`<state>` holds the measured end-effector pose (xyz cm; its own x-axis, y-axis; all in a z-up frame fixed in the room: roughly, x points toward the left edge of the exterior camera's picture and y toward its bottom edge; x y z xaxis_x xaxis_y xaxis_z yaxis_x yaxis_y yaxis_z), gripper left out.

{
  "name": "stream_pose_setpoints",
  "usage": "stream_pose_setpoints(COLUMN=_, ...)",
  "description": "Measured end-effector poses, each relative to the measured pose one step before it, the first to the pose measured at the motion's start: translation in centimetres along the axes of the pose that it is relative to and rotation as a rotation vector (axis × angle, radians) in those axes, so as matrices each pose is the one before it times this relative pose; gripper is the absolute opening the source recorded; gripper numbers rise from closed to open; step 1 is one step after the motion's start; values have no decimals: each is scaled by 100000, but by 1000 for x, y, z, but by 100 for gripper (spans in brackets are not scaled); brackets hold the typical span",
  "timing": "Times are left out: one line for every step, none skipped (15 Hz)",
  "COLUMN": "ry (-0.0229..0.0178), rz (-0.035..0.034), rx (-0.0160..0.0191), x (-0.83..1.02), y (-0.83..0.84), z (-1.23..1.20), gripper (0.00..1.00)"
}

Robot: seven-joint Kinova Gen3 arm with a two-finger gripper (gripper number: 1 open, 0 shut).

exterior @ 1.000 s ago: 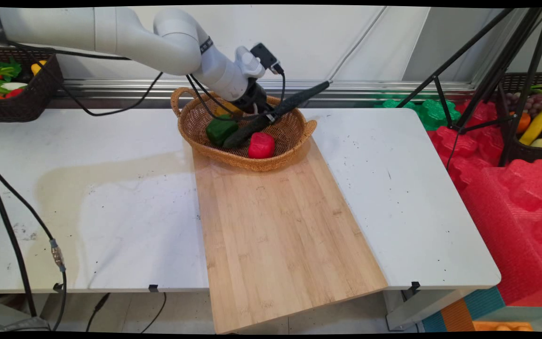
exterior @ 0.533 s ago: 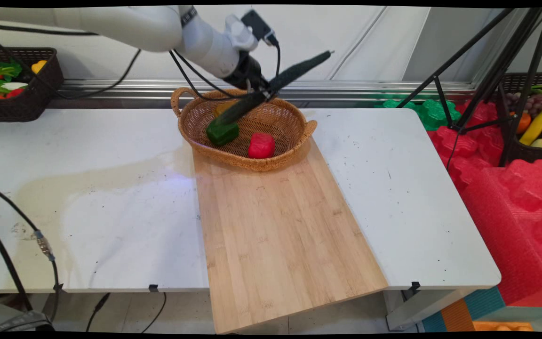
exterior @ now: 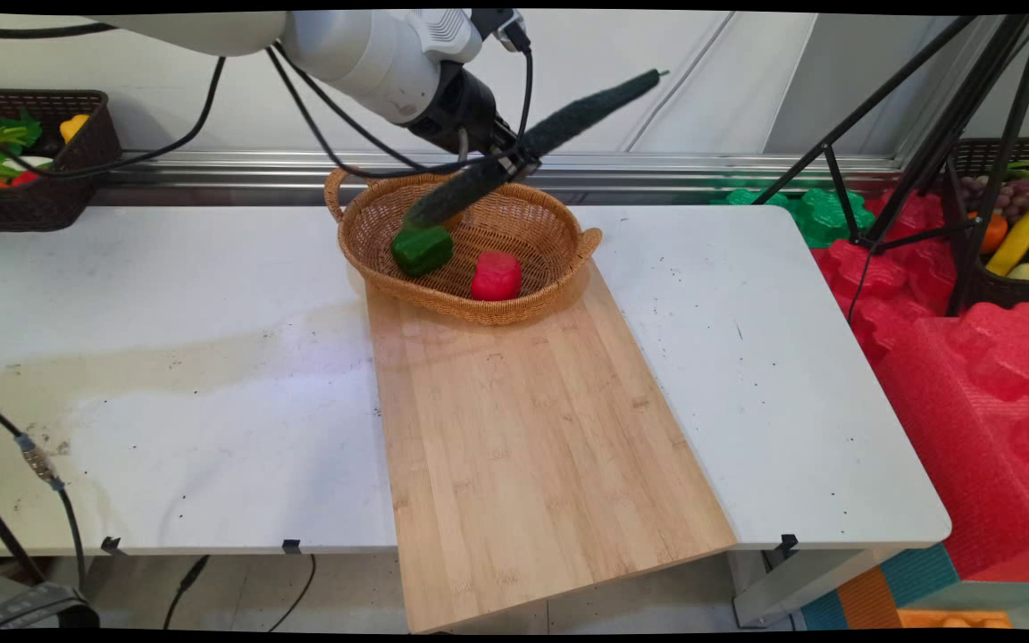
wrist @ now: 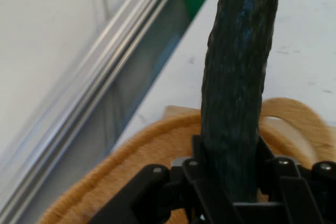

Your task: Place the picked object on the cutting board

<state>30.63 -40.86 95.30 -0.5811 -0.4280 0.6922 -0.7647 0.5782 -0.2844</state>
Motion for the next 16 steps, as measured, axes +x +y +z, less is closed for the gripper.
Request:
stream_pose_setpoints(ry=-125, rz=609, rx=-1162, x=28, y=588, z=-519, gripper=0)
stream_pose_setpoints(ry=-264, rz=1078, rx=-1938, x=26, y=971, z=-703, gripper=0)
stream_pose_setpoints(ry=-176, rz=693, rx=-1261, x=3, y=645, z=-433, gripper=0)
stream_pose_setpoints(ry=-390, rz=1144, rx=-1945, x=-54, y=1023, z=-585, gripper=0)
stream_pose_setpoints(ry=-285, rz=765, rx=-1325, x=-28, y=682, z=-333, gripper=0)
stream_pose_setpoints(ry=-505, rz=1125, rx=-2114, x=-71, y=1066, z=-409, gripper=0)
stream_pose_setpoints(ry=-378, rz=732, rx=-1393, x=-52, y=711, z=-223, gripper=0)
stream_pose_setpoints(ry=-696, rz=1058, rx=-2109, x=-84, y=1096, z=-223, gripper=0)
stream_pose_setpoints(ry=-823, rz=1354, rx=-2282, x=-83, y=1198, z=-138, gripper=0)
stream_pose_setpoints(ry=-826, rz=1663, rx=-2278, x=-89, y=1178, z=-28, gripper=0)
stream_pose_setpoints(ry=-635, rz=1539, rx=-1814, x=-23, y=932, z=92, gripper=0)
stream_pose_setpoints(ry=-446, rz=990, rx=-1222, x=-20, y=590, z=119, gripper=0)
stream_pose_setpoints(ry=-699, rz=1188, rx=-1715, x=-40, y=796, z=281, gripper=0)
stream_pose_setpoints(ry=-486, rz=641, rx=-1105, x=-23, y=501, z=212, gripper=0)
stream_pose_setpoints(ry=-879, rz=707, rx=-1605, x=-81, y=696, z=410, gripper=0)
stream_pose_setpoints(ry=-917, rz=391, rx=-1533, x=-111, y=626, z=445, gripper=0)
